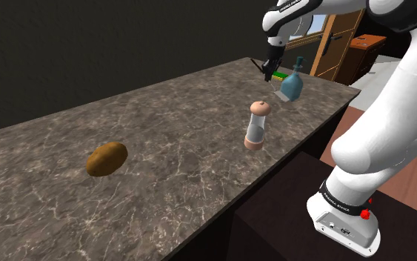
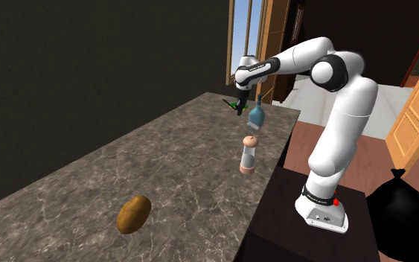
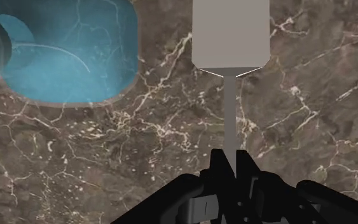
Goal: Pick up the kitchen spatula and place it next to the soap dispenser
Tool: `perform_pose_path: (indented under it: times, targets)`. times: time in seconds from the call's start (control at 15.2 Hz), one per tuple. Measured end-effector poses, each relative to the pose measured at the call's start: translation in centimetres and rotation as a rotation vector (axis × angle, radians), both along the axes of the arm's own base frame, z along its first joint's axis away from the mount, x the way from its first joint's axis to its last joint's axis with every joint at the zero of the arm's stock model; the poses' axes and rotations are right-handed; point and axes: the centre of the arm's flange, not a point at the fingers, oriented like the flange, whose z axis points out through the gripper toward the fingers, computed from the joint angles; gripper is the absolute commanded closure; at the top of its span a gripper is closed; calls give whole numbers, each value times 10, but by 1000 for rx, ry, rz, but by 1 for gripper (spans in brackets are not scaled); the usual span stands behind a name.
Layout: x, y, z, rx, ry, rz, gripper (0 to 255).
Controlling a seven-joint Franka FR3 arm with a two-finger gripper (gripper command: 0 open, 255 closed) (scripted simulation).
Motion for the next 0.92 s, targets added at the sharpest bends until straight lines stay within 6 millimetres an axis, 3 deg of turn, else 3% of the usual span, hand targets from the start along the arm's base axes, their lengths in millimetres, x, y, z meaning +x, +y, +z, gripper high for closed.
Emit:
perform_pose_path:
  times: [0.92]
  targets:
    - [1,1,-74,0,0,0,255]
